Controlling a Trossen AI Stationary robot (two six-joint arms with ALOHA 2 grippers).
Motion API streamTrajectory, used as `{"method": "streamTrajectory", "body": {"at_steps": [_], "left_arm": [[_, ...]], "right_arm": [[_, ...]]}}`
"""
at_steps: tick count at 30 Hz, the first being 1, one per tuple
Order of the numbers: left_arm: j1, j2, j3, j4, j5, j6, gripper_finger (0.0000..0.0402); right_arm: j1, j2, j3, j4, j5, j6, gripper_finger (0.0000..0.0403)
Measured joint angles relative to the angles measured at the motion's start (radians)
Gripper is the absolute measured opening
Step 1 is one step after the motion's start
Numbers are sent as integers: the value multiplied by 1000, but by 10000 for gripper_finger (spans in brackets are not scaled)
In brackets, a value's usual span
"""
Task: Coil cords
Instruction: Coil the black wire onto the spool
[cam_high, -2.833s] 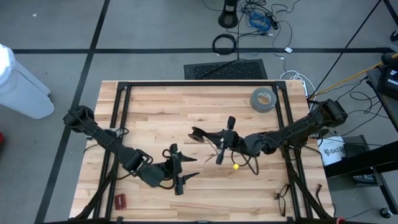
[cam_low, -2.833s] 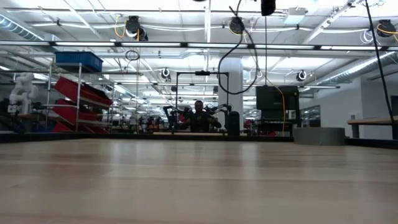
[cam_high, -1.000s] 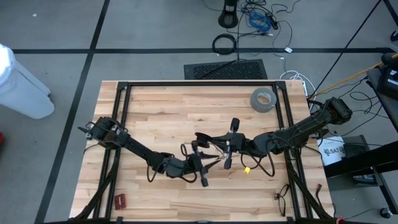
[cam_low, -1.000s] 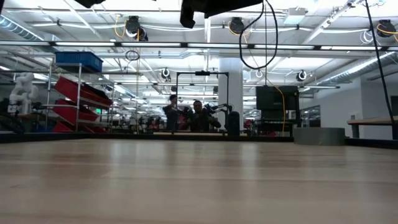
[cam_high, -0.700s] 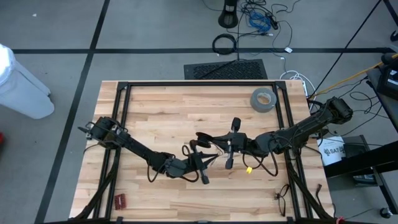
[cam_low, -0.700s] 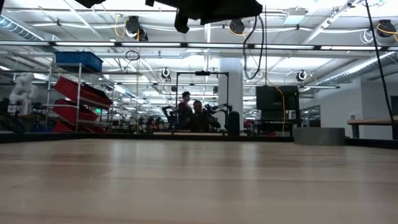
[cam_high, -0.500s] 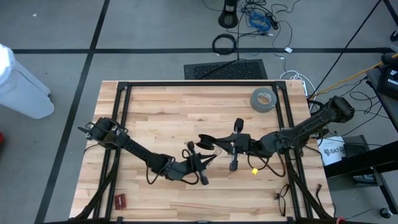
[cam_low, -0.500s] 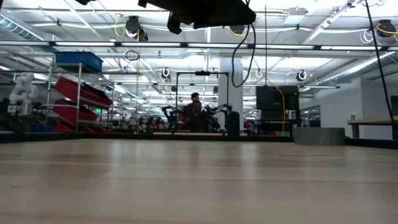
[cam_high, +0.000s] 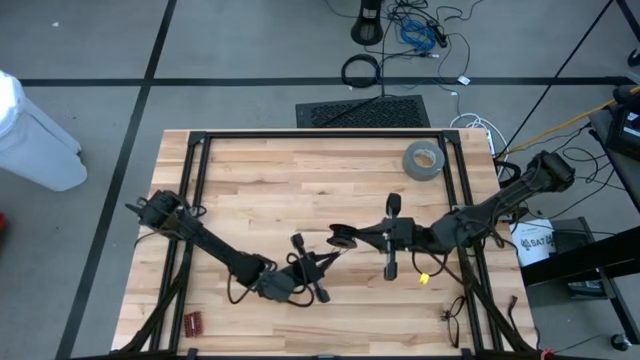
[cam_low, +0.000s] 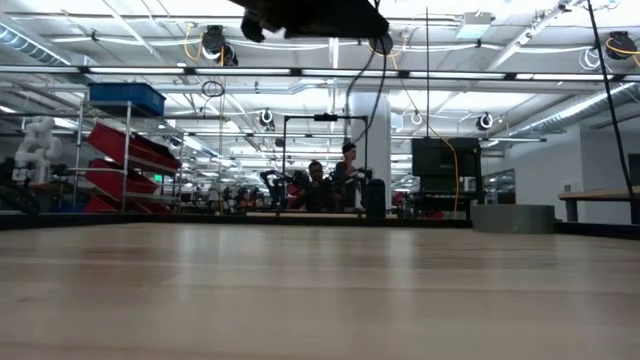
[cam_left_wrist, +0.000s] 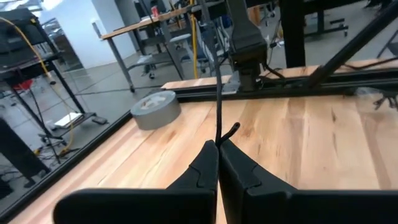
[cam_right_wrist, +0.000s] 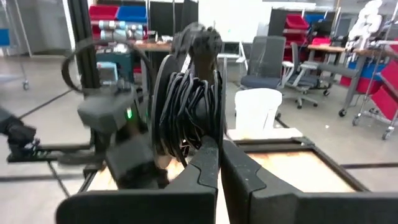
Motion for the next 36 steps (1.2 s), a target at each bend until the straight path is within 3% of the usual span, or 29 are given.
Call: {"method": "streamTrajectory", "body": {"at_steps": [12, 19, 26, 36], "left_arm": [[-66, -195, 0, -520, -10, -269, 4], [-79, -284, 0, -688, -11, -381, 4], [-79, -356, 0, -893, -13, -617, 4], [-81, -405, 0, -921, 16, -646, 4]], "right_arm": [[-3, -12, 0, -161, -50, 77, 0], [-12, -12, 0, -216, -49, 112, 0], [-20, -1, 0, -295, -49, 138, 0], [-52, 71, 0, -294, -74, 104, 0]]}}
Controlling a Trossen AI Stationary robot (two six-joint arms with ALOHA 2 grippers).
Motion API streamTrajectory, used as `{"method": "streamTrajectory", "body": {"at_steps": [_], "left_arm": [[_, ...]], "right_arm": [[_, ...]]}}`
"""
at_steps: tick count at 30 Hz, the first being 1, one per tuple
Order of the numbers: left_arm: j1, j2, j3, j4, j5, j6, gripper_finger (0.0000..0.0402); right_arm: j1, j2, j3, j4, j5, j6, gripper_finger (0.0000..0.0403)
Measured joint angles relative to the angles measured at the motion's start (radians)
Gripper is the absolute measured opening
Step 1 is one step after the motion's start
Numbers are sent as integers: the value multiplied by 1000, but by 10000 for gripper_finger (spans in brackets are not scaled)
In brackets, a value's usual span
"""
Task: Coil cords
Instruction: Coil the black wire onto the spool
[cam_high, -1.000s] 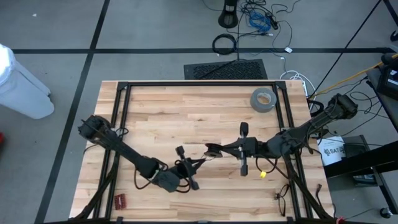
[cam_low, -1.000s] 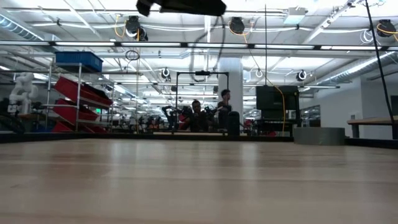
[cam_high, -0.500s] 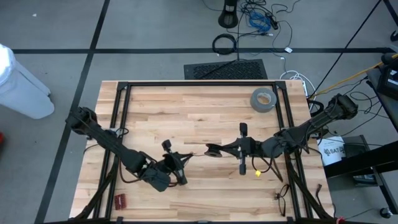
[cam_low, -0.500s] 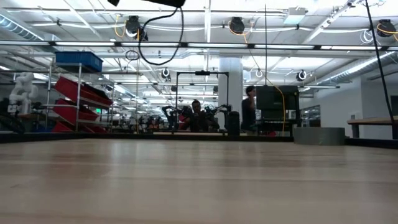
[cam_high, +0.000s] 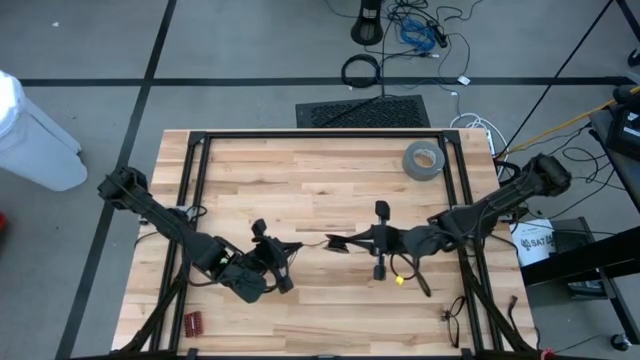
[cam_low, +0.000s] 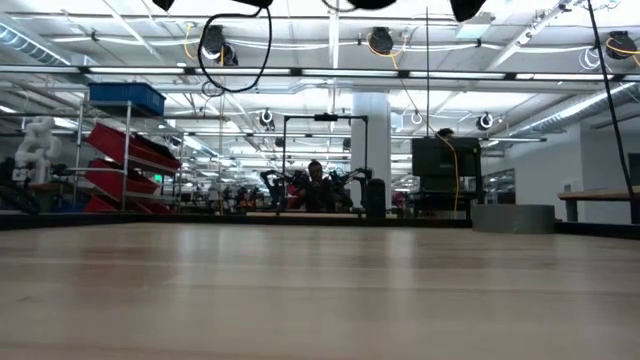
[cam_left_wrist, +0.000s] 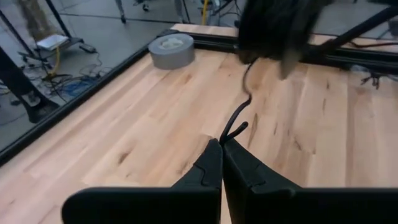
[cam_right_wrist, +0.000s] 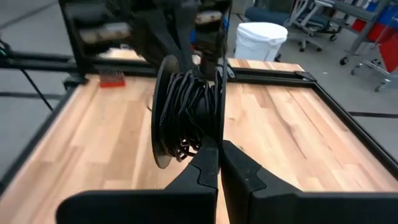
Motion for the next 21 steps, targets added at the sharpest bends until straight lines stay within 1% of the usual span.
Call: {"method": "streamTrajectory", "body": {"at_steps": [8, 14, 16, 21], "left_arm": [[-4, -7, 0, -1, 114, 0, 4], [-3, -25, 10, -17, 219, 1, 4], [-3, -45, 10, -17, 235, 1, 4], [-2, -76, 11, -30, 238, 2, 4]], "right_arm": [[-21, 78, 0, 29, 0, -72, 0], [-21, 114, 0, 29, 0, -124, 0], [-21, 118, 0, 31, 0, -132, 0], [-22, 118, 0, 31, 0, -137, 0]]}}
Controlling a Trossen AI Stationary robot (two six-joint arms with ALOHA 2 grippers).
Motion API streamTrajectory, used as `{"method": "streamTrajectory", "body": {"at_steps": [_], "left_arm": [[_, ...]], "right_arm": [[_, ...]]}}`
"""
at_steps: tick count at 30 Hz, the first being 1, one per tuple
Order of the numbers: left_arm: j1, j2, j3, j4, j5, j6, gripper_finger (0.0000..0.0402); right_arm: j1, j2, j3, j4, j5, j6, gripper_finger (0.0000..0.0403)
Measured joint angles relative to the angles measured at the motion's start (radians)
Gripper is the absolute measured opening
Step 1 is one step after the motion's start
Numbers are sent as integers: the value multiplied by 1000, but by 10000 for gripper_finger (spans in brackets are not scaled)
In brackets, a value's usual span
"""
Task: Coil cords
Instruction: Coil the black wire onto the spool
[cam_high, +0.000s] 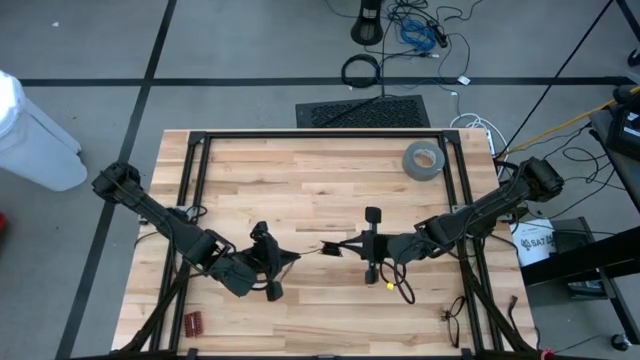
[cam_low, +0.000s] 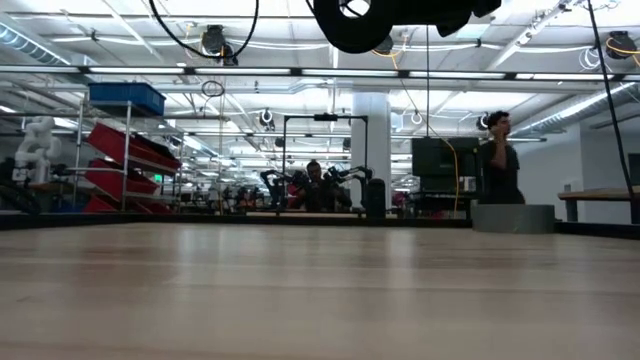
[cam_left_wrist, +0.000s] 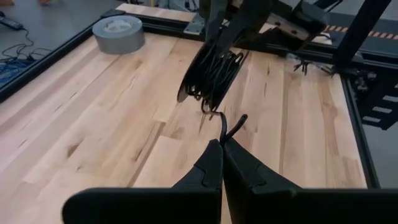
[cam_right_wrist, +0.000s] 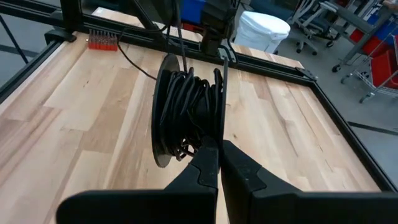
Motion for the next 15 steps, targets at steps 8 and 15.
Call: {"method": "streamTrajectory", "body": {"at_steps": [8, 15], "left_arm": [[-8, -1, 1, -16, 0, -1, 35], [-21, -1, 1, -17, 0, 0, 94]], "right_arm": [[0, 0, 0, 0, 0, 22, 0], [0, -19, 0, 7, 0, 46, 0]]}}
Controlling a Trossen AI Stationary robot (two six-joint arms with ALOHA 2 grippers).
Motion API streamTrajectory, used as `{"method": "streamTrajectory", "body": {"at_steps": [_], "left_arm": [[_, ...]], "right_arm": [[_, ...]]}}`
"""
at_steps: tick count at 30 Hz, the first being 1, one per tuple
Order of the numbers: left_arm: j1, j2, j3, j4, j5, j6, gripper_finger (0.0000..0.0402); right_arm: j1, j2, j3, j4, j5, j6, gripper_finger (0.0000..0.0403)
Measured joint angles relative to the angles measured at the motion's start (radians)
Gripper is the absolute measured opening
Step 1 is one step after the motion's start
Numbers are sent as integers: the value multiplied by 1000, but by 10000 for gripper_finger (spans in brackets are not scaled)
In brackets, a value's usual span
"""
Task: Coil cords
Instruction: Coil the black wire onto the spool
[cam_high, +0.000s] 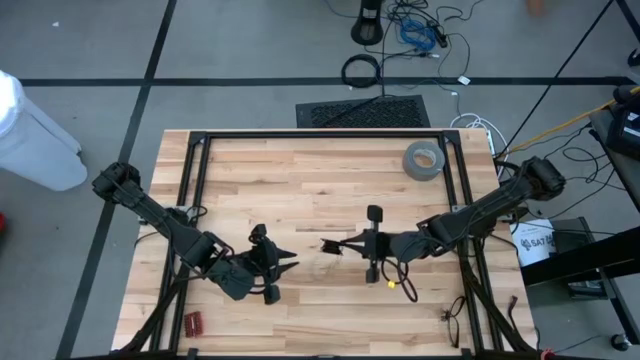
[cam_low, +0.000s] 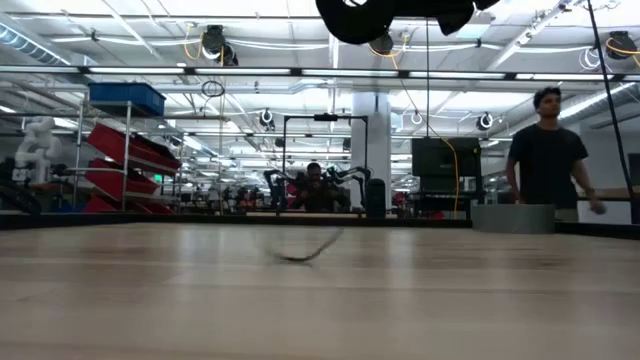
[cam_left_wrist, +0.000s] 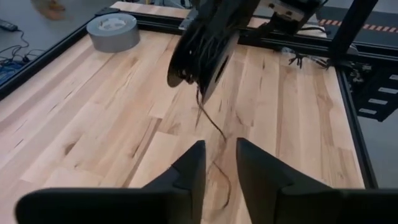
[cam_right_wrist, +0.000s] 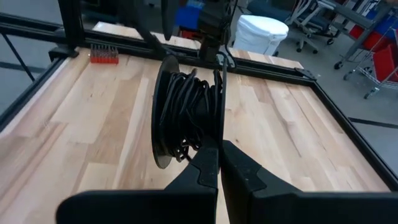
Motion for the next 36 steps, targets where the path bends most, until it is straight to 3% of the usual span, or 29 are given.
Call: {"method": "streamTrajectory", "body": {"at_steps": [6, 12, 17, 21, 26, 33, 36], "left_arm": [[-12, 11, 0, 23, -5, -5, 108], [-35, 106, 0, 132, -82, 25, 109], [-48, 223, 0, 274, -255, 98, 109], [-34, 293, 0, 288, -360, 98, 109], [-1, 382, 0, 432, -304, 112, 109], [3, 497, -1, 702, -306, 283, 109], [8, 523, -1, 784, -233, 313, 109]], "right_arm": [[1, -28, 0, 0, 0, 16, 0], [1, -34, 0, -1, 0, 34, 0], [1, -35, 1, -2, 0, 43, 0], [7, -46, 24, -9, -38, 43, 0], [28, -50, 68, -10, -53, 22, 0], [49, -50, 93, -11, -52, 20, 0], [51, -50, 94, -9, -52, 16, 0]]}}
